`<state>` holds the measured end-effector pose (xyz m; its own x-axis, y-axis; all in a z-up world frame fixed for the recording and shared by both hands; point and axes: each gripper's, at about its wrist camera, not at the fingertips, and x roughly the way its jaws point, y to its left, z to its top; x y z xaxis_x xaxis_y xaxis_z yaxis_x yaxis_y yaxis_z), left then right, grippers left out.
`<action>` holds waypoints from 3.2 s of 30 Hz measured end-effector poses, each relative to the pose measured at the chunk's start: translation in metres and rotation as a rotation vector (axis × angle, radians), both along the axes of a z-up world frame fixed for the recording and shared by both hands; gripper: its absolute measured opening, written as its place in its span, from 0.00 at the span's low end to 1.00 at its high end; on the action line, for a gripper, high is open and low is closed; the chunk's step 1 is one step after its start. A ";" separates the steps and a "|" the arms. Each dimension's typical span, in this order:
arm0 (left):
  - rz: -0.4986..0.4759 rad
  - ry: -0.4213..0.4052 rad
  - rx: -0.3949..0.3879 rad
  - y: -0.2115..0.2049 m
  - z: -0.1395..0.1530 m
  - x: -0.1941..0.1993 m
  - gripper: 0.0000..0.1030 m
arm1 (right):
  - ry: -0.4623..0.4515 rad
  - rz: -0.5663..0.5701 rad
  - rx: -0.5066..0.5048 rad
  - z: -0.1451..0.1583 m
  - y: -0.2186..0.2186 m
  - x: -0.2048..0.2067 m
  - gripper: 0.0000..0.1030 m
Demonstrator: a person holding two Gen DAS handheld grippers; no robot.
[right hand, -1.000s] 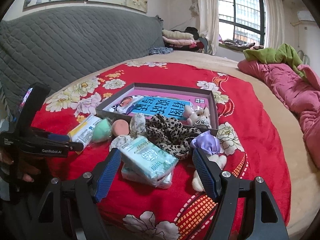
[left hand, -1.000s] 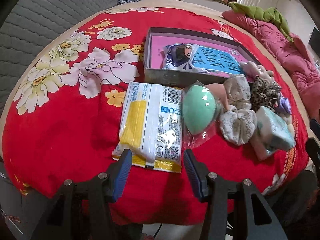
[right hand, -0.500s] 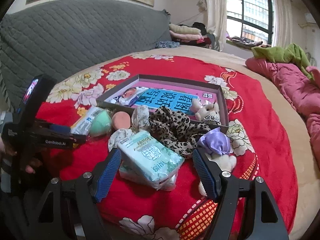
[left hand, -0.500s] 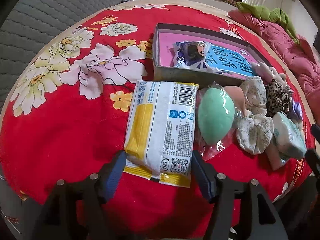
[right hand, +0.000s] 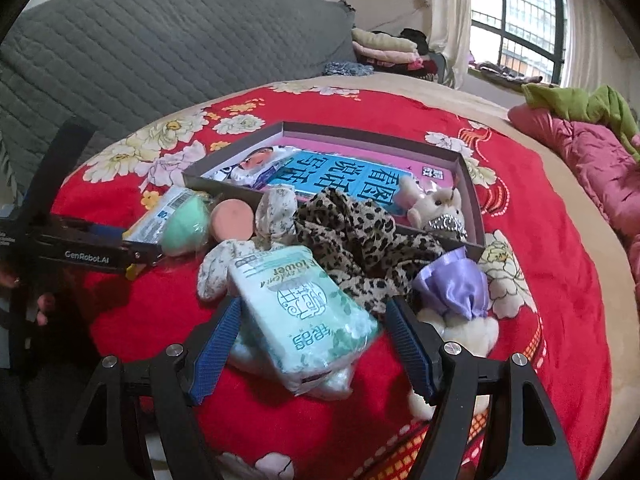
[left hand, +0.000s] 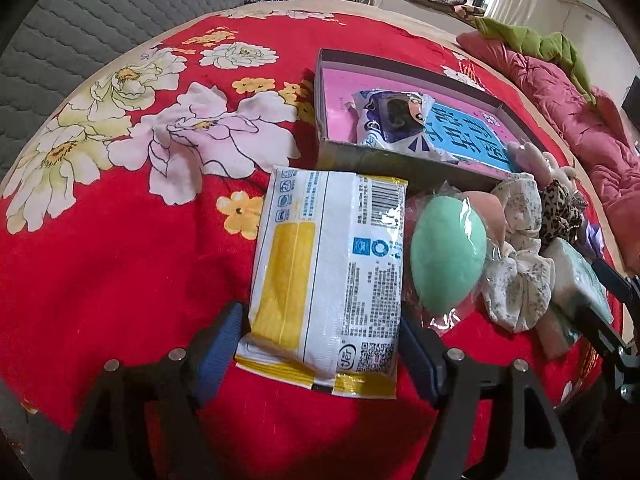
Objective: Organize soft objects
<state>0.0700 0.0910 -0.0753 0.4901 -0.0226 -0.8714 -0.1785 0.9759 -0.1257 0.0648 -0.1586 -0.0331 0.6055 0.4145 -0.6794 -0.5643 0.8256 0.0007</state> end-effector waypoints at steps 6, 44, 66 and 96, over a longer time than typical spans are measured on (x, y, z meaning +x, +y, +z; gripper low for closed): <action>0.002 -0.015 0.003 0.000 -0.001 0.003 0.72 | -0.026 0.017 -0.008 -0.001 0.003 0.001 0.63; -0.009 -0.127 -0.016 -0.004 0.035 -0.015 0.60 | -0.026 0.022 0.138 0.020 -0.019 -0.003 0.44; -0.045 -0.223 0.016 -0.045 0.077 -0.015 0.60 | -0.117 -0.045 0.207 0.046 -0.036 -0.004 0.44; -0.039 -0.274 -0.021 -0.064 0.088 0.035 0.60 | -0.192 -0.102 0.243 0.065 -0.028 0.039 0.44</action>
